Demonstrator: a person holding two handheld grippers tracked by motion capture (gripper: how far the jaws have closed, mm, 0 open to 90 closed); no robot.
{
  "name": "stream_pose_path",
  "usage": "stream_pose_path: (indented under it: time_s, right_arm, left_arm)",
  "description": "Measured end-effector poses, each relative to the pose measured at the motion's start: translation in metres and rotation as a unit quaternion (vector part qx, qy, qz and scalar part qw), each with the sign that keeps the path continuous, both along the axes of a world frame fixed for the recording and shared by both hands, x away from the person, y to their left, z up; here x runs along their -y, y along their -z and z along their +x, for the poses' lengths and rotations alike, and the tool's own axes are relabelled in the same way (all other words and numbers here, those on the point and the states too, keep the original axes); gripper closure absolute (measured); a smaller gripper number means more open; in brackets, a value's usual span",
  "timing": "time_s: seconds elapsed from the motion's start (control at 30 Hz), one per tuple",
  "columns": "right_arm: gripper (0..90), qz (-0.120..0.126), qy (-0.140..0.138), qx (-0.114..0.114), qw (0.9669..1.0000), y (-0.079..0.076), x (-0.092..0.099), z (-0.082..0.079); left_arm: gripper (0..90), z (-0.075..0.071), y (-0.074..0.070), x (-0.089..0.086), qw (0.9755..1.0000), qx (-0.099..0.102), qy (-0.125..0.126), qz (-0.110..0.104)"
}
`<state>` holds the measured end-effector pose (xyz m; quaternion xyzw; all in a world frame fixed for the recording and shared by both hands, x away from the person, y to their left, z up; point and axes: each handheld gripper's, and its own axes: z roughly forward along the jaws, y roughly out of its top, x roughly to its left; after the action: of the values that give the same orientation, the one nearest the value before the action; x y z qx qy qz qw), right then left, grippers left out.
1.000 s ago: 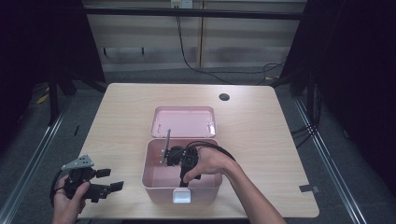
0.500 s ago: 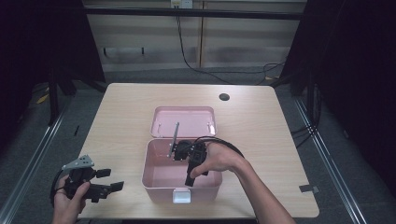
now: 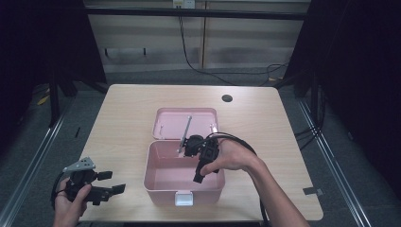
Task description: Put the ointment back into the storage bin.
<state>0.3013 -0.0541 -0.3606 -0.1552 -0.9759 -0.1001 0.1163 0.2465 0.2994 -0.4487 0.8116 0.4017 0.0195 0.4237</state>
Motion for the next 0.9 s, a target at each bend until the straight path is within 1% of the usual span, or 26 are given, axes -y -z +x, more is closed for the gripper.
stream_pose_path:
  time_s: [0.03,0.07,0.1,0.13,0.17,0.2,0.23,0.33,0.37,0.43,0.5,0.6,0.63,0.77,0.83,0.9]
  right_arm:
    - [63.8,-0.002,0.005,0.000,1.0000,-0.003,0.001,-0.001]
    - [63.7,0.003,0.001,0.004,1.0000,-0.005,0.004,-0.001]
    - [63.6,0.001,0.004,0.005,1.0000,-0.008,0.005,-0.002]
    - [63.6,0.004,0.004,0.006,1.0000,-0.011,0.007,-0.002]
    - [63.5,0.011,0.011,0.008,0.9998,-0.014,0.009,-0.002]
    - [63.3,0.008,0.007,0.010,0.9999,-0.016,0.011,-0.002]
    - [63.2,0.009,0.008,0.012,0.9999,-0.018,0.013,-0.003]
    - [62.1,0.019,0.015,0.020,0.9995,-0.023,0.019,-0.004]
    - [62.0,0.023,0.024,0.023,0.9992,-0.025,0.021,-0.004]
    - [60.5,0.026,0.024,0.025,0.9990,-0.027,0.025,-0.006]
    - [60.1,0.033,0.031,0.032,0.9985,-0.028,0.030,-0.007]
    - [59.3,0.037,0.040,0.033,0.9980,-0.032,0.036,-0.009]
    - [58.8,0.042,0.047,0.034,0.9974,-0.035,0.040,-0.010]
    - [58.6,0.052,0.052,0.043,0.9964,-0.041,0.049,-0.013]
    - [58.5,0.053,0.063,0.042,0.9957,-0.043,0.055,-0.014]
    - [58.5,0.056,0.069,0.046,0.9950,-0.042,0.060,-0.014]
  left_arm:
    - [16.7,0.000,0.000,0.000,1.0000,0.001,0.000,0.000]
    - [16.7,0.000,0.000,0.000,1.0000,0.001,0.000,0.000]
    - [16.7,0.000,0.000,0.000,1.0000,0.001,0.001,0.000]
    - [16.7,0.000,0.000,0.000,1.0000,0.001,0.000,0.001]
    - [16.7,0.000,0.000,0.000,1.0000,0.000,0.000,0.001]
    - [16.7,0.000,0.000,0.000,1.0000,0.000,0.000,0.001]
    - [16.7,0.000,0.000,0.000,1.0000,0.000,0.000,0.001]
    - [16.7,0.000,0.000,0.000,1.0000,0.000,-0.001,0.000]
    - [16.7,0.000,0.000,0.000,1.0000,0.000,0.000,0.000]
    - [16.7,0.000,0.000,0.000,1.0000,-0.001,0.000,0.001]
    - [16.7,0.000,0.000,0.000,1.0000,-0.001,0.000,0.000]
    - [16.7,0.000,0.000,0.000,1.0000,-0.002,-0.001,-0.001]
    - [16.7,0.000,0.000,0.000,1.0000,-0.002,0.000,0.000]
    - [16.7,0.000,0.001,0.001,1.0000,-0.002,-0.001,-0.001]
    - [16.7,0.000,0.001,0.001,1.0000,-0.002,0.000,0.000]
    - [16.7,0.000,0.001,0.001,1.0000,-0.002,0.002,0.001]
